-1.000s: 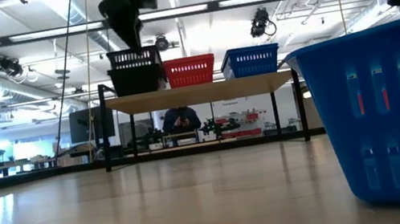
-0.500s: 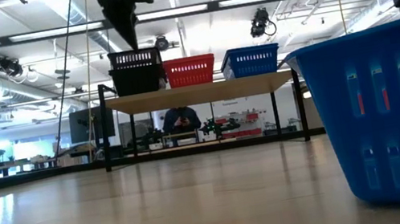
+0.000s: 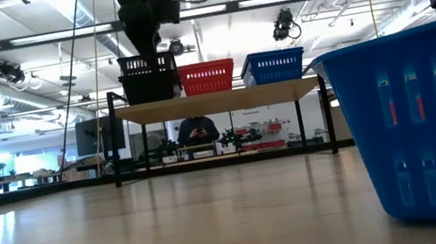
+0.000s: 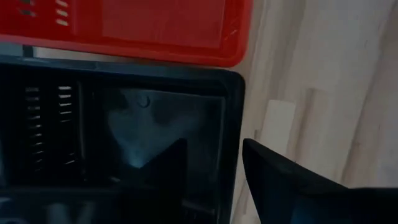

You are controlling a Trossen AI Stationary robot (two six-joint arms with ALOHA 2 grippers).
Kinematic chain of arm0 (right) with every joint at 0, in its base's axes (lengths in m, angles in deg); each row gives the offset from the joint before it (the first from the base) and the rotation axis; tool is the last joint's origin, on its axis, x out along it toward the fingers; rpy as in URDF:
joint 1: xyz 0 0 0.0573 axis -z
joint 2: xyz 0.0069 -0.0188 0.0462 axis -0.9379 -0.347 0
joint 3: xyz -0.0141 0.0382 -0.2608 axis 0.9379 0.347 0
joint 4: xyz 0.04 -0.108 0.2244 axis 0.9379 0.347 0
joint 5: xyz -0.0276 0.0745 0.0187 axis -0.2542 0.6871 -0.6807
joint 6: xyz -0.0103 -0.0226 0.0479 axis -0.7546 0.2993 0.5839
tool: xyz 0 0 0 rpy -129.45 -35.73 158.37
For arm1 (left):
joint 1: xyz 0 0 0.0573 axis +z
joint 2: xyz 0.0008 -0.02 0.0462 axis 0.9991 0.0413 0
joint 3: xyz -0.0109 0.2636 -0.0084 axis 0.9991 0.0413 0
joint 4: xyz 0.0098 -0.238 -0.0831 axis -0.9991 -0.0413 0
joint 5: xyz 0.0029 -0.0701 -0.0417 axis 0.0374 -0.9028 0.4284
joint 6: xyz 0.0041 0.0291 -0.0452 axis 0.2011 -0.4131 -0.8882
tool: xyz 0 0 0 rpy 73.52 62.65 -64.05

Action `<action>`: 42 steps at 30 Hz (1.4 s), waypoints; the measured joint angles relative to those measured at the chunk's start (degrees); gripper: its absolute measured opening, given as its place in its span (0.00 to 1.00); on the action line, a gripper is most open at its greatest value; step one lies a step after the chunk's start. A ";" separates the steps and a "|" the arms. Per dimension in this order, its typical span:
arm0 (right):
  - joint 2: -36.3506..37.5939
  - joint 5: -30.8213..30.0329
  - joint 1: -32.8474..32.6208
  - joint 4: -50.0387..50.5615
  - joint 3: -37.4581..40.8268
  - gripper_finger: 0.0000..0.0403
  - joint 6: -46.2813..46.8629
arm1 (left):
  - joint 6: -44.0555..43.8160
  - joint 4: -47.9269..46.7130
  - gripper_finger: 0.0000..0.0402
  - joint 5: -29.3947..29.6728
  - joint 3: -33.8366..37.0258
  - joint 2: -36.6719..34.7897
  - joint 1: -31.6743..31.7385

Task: Stack baskets on shelf by color
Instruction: Stack the black bin on the stacked black bins on the shelf

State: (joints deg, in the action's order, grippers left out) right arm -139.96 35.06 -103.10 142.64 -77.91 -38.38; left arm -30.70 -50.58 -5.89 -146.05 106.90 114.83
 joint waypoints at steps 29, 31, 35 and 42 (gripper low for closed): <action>0.02 -2.75 0.01 -0.12 0.00 0.60 1.35 | -0.18 1.58 0.40 -11.40 4.66 1.96 3.91; 0.02 -2.60 0.01 -0.12 0.00 0.60 1.60 | 0.02 1.48 0.40 -11.39 5.14 1.98 3.89; 0.01 -2.59 0.01 -0.21 0.00 0.60 1.73 | 0.05 3.69 0.40 -11.49 5.22 1.96 3.90; 0.02 -2.36 0.01 -0.23 0.00 0.60 1.73 | 0.63 5.87 0.41 -12.98 5.22 2.22 4.67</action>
State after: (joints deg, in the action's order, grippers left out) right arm -139.93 32.70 -103.09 142.41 -77.91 -36.64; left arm -30.07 -44.71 -18.88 -140.83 109.12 119.50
